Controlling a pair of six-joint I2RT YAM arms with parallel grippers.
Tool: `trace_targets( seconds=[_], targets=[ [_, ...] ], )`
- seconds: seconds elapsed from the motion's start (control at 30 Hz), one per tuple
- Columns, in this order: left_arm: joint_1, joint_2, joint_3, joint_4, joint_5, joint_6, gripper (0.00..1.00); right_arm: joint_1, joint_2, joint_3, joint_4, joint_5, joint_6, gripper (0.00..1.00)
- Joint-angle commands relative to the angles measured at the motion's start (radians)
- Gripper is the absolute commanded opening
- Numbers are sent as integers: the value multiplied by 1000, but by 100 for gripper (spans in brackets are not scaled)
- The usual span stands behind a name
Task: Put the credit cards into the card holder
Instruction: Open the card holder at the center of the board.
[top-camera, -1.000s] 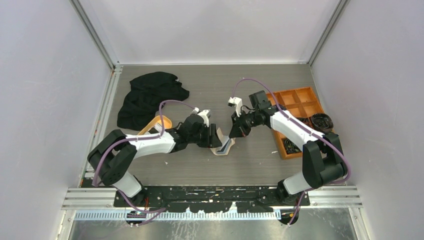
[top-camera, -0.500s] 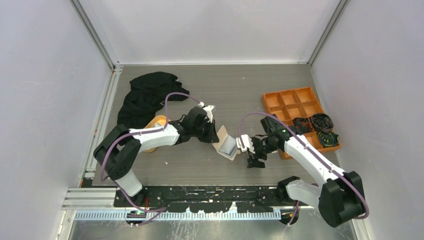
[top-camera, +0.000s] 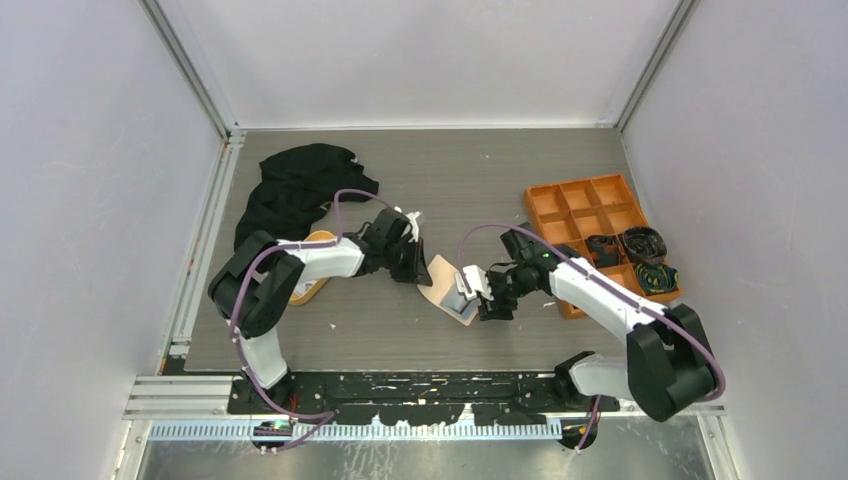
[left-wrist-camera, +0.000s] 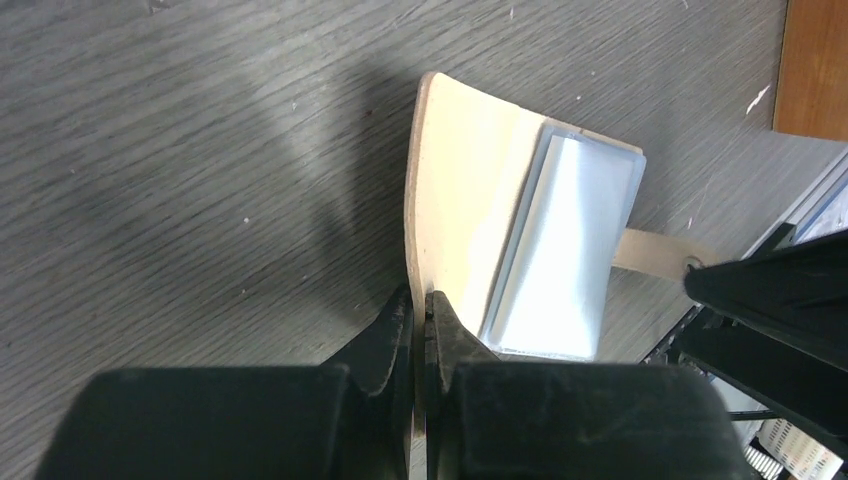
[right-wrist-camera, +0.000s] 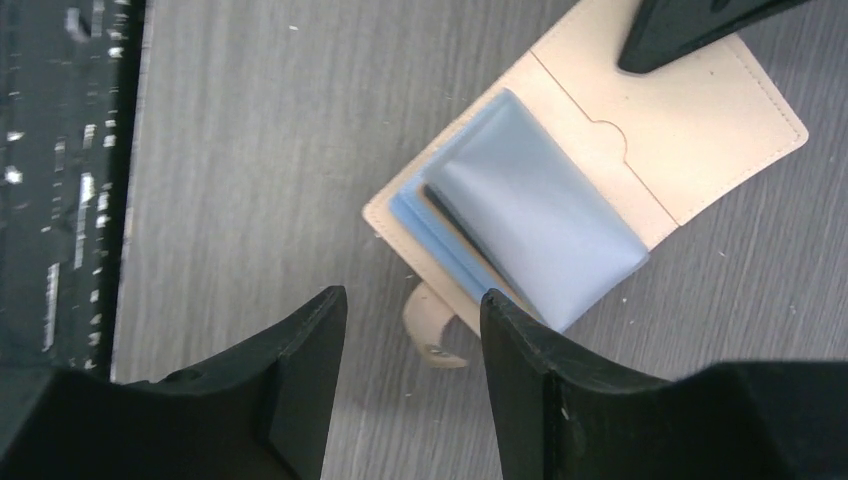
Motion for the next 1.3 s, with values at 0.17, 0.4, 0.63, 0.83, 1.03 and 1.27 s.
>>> trace_targets(
  seconds=[0.17,0.4,0.63,0.83,1.03,1.27],
  targets=[
    [1,31,102,-79,21,25,3,121,135,63,247,156,145,60],
    [1,30,87,-48,54,29,3,198,215,80,349,288,209,61],
    [1,36,84,-36,86,44,2,200,207,76,487,383,325,51],
    [2,43,92,-36,105,52,2,207,169,86,504,357,362,45],
    [-1,55,105,-43,123,60,2,208,186,112,492,343,398,52],
    [-3,62,109,-44,142,63,3,213,200,144,544,354,451,54]
  ],
)
